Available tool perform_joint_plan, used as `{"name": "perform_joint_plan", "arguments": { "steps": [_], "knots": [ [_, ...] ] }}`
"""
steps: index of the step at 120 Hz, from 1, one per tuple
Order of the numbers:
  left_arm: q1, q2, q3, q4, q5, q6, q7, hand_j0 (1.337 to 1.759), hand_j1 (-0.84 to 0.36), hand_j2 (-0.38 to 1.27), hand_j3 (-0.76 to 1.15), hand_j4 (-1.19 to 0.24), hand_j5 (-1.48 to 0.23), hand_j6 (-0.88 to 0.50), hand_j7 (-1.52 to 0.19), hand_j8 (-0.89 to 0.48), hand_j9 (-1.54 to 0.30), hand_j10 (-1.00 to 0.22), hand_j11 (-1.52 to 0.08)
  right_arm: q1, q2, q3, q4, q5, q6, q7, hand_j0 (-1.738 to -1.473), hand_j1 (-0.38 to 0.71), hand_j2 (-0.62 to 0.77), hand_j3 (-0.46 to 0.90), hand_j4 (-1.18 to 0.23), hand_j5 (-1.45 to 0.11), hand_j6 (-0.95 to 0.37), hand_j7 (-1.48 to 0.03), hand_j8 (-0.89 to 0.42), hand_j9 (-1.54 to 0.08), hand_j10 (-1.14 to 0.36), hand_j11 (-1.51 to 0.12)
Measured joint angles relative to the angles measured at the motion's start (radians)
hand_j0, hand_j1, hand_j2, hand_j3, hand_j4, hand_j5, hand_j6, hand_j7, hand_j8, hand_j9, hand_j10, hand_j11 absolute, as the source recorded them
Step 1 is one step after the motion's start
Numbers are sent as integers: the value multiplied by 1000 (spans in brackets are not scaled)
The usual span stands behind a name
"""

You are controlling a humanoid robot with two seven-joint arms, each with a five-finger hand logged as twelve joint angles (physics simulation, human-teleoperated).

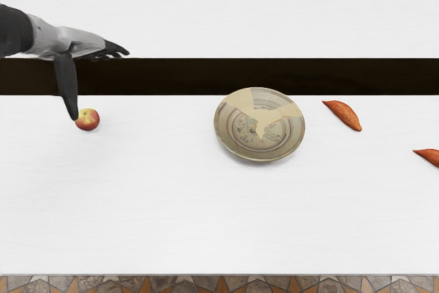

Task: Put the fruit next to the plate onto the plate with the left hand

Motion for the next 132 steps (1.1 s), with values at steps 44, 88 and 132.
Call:
{"name": "perform_joint_plan", "arguments": {
  "steps": [44,88,132],
  "knots": [
    [149,-231,51,108,418,258,37,1658,335,4,0,-17,-17,-18,-17,-18,-16,-16,-16,0,0,0,-1,0,0,0,-1658,-349,0,0,0,0,0,0,0,0,0,0],
    [214,-278,130,236,452,331,38,1658,325,6,0,-26,-28,-27,-28,-27,-28,-25,-28,0,0,0,-2,0,0,0,-1658,-349,0,0,0,0,0,0,0,0,0,0],
    [240,-259,196,215,464,414,38,1658,221,24,0,-113,-141,-114,-141,-114,-141,-112,-141,0,0,0,-2,0,0,0,-1658,-349,0,0,0,0,0,0,0,0,0,0]
  ]
}}
